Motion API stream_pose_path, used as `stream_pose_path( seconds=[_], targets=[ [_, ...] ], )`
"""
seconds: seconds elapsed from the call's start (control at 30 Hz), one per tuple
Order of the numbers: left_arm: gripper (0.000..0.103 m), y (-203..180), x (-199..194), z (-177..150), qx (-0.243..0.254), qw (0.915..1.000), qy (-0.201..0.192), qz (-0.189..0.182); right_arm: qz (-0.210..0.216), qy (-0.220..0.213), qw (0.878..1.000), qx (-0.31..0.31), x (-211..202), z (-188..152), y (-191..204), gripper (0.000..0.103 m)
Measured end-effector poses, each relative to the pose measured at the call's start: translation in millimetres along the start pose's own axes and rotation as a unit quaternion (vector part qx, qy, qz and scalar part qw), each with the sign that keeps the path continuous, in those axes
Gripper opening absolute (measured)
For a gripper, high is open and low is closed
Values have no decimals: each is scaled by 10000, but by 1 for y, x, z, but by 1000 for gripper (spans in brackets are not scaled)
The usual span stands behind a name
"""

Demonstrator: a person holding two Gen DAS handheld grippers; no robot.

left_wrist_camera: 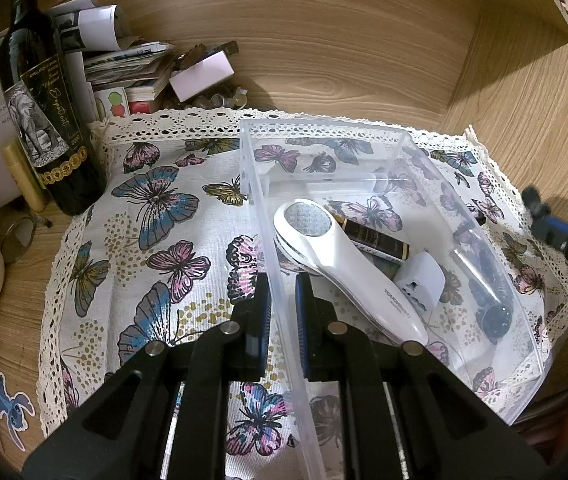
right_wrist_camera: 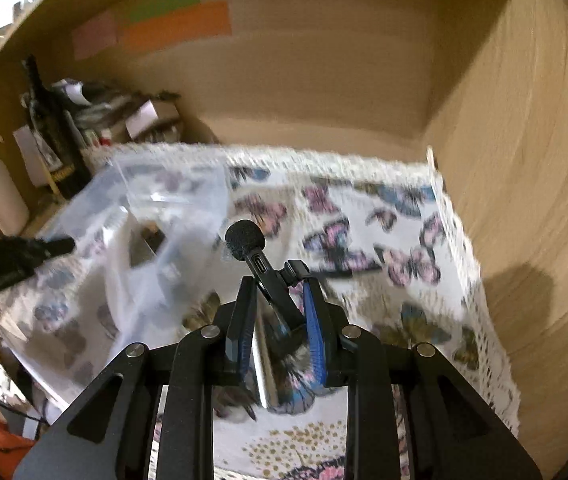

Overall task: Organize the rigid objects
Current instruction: 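Grasp the black-tipped metal rod with the right tool, then lift the black-tipped rod and carry it over the clear box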

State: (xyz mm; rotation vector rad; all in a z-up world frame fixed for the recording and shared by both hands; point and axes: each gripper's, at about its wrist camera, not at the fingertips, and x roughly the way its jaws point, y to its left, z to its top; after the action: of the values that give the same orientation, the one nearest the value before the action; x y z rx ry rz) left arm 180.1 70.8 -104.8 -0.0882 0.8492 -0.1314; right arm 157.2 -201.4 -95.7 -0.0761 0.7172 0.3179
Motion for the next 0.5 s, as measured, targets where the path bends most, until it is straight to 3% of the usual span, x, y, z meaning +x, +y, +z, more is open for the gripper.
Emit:
stream_pose_path(
  seconds=[0.27,0.5],
  targets=[
    [12,0,0,0,-3,10000,-1,6,271,-369,9983,-355,-6,25,30,22],
    [12,-1,1,1,9,10000,-6,5,545,-259,9962,-625,12,32,55,22]
  ],
)
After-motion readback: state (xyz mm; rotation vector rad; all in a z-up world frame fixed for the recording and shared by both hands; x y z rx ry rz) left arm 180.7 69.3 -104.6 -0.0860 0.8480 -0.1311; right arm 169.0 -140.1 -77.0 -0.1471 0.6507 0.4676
